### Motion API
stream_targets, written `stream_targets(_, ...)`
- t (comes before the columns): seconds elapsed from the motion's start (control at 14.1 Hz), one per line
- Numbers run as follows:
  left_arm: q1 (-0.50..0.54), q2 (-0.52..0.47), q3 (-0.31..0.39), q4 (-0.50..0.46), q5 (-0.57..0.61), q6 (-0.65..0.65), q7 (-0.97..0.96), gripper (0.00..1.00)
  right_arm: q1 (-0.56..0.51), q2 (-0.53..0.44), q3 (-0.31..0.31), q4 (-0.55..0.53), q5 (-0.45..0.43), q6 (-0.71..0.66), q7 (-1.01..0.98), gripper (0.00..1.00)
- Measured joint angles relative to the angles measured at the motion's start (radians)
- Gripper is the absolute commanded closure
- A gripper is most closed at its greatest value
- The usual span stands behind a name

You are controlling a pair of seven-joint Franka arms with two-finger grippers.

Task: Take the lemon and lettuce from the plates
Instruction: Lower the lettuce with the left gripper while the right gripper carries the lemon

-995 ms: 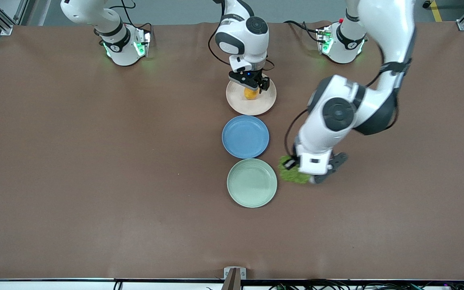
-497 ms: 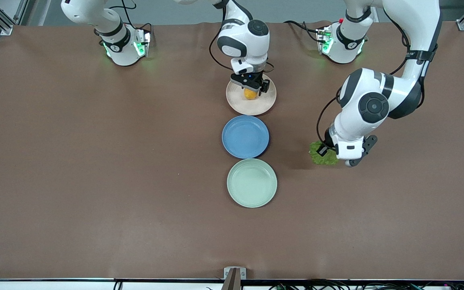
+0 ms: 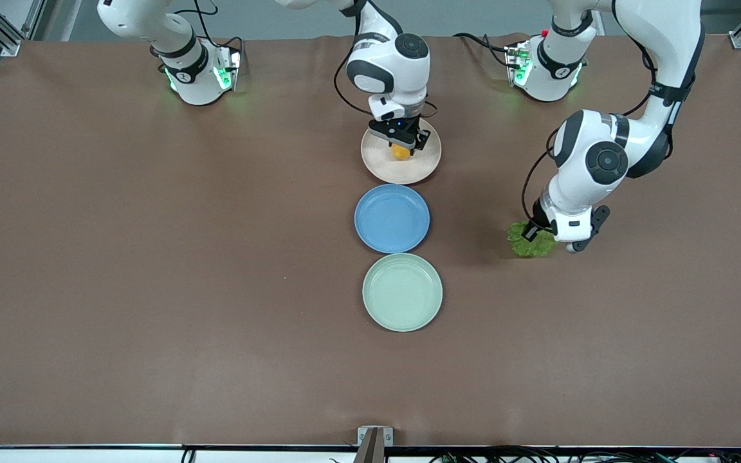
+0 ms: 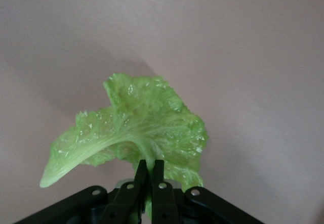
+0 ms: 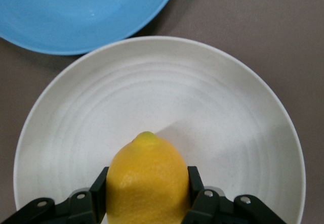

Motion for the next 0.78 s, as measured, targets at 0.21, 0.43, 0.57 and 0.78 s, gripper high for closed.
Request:
stream_targets(0.21,0.024,0.000,0.000,-0.057,0.000,0.077,0.019,0.96,-0.025,-0.015,-0.011,0.022,-0.001,-0.064,-0.037,0.99)
stream_targets(0.43,0.025,0.004,0.000,-0.098,0.001,0.139,0.051,0.96,-0.097,-0.110,-0.012,0.041,0.001,-0.205,-0.163,1.00)
stream_targets(0.57,0.025,0.015,0.000,-0.107,0.001,0.166,0.068,0.96,-0.160,-0.197,-0.013,0.025,0.002,-0.275,-0.277,1.00)
stream_targets(0.78,0.042,0.040,0.000,-0.110,0.001,0.207,0.097,0.94,-0.275,-0.311,-0.014,-0.075,0.003,-0.294,-0.488,1.00)
